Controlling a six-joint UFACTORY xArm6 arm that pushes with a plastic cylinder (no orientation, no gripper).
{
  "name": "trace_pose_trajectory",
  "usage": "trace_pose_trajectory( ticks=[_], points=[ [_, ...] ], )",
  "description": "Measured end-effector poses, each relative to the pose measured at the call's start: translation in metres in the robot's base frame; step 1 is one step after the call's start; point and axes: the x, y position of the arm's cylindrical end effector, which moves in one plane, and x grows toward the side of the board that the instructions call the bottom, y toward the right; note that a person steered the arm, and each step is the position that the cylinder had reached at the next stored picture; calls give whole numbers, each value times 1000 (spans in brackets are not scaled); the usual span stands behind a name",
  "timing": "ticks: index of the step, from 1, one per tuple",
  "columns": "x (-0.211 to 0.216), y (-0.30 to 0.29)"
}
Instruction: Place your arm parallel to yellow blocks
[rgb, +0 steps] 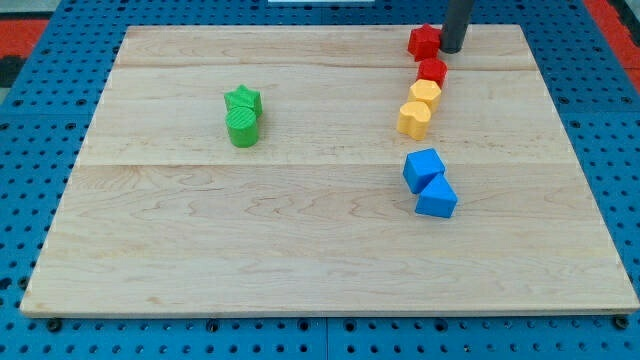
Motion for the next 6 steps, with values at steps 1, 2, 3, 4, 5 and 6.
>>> trace_pose_trajectory(
  ticks=[1, 2, 3, 4, 5, 6],
  points=[
    [37, 40],
    [70, -1],
    [93, -17],
    [115, -2],
    [131, -21],
    [129, -23]
  ],
)
